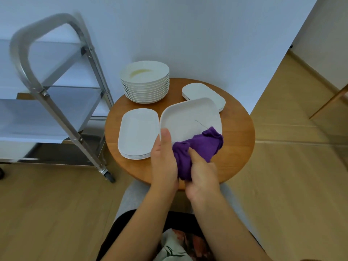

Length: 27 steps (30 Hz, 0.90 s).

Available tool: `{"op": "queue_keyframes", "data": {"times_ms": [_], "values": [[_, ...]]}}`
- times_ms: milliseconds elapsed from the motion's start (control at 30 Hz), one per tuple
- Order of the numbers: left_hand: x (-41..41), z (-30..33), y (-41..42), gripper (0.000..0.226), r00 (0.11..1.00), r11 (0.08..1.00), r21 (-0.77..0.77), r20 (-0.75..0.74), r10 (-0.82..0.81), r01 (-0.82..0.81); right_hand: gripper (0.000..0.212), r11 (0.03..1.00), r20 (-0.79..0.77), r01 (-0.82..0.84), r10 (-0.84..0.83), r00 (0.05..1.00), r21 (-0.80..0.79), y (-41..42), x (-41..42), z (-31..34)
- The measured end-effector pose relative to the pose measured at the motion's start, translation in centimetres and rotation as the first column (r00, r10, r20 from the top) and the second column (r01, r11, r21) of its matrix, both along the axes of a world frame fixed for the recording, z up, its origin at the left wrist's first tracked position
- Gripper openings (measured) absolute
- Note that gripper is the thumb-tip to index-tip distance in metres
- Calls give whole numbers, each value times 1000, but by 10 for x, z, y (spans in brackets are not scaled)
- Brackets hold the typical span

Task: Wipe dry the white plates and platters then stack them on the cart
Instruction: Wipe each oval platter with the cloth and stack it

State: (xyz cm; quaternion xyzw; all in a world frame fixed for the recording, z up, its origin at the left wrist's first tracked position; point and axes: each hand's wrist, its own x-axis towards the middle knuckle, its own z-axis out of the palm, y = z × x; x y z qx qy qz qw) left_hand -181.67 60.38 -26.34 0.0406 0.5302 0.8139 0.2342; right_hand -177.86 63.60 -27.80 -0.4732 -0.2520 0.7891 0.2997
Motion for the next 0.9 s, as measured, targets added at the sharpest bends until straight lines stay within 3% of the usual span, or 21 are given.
{"op": "queue_keyframes", "data": {"times_ms": [133, 200, 233, 267, 300, 333, 367, 433, 533, 600, 667, 733, 767, 833, 867, 900], "values": [[-9, 2, -12, 37, 981, 965, -238, -133, -144, 109, 40, 991, 39, -24, 19, 999, 135, 26, 9, 5], [-18, -4, -24, 50, 966, 925, -375, -208, -150, 62, 46, 963, 107, -77, 50, 993, 257, 41, 17, 5], [-23, -8, -32, 55, 921, 893, -451, -354, -163, -15, 46, 936, 165, -126, 74, 983, 328, 48, 22, 5], [-29, -11, -38, 61, 803, 857, -506, -551, -228, -103, 46, 900, 233, -188, 100, 967, 394, 53, 26, 6], [-33, -13, -42, 66, 621, 836, -526, -711, -330, -158, 45, 865, 293, -248, 124, 948, 437, 58, 29, 6], [-38, -15, -43, 69, 435, 831, -533, -793, -426, -159, 43, 839, 339, -298, 147, 929, 455, 62, 32, 6], [-41, -14, -43, 68, 318, 807, -576, -795, -516, -131, 39, 826, 370, -340, 175, 913, 449, 65, 33, 7], [-46, -6, -39, 74, 191, 697, -713, -697, -692, -75, 38, 824, 396, -399, 236, 887, 403, 70, 35, 7], [-55, 1, -32, 96, -96, 453, -860, -443, -891, -236, 36, 836, 399, -461, 331, 855, 296, 78, 40, 11], [-58, 2, -29, 80, -172, 396, -859, -358, -918, -325, 27, 838, 399, -487, 371, 839, 246, 83, 43, 14], [-56, 4, -28, 60, -162, 447, -831, -417, -894, -331, 24, 859, 329, -461, 379, 865, 223, 85, 43, 13], [-53, 2, -30, 51, -117, 549, -778, -542, -832, -306, 22, 907, 109, -367, 351, 930, 207, 86, 43, 12], [-52, 2, -31, 48, -17, 595, -760, -613, -790, -262, 18, 931, -16, -295, 306, 952, 214, 88, 43, 13], [-47, 5, -32, 41, 365, 706, -696, -696, -618, -131, 17, 931, -176, -165, 231, 957, 326, 94, 46, 15], [-46, 8, -31, 36, 560, 774, -632, -658, -504, -46, 16, 906, -188, -129, 220, 957, 402, 98, 47, 17], [-46, 10, -31, 29, 695, 837, -547, -590, -411, 31, 10, 883, -173, -119, 219, 960, 454, 101, 48, 19]]}}
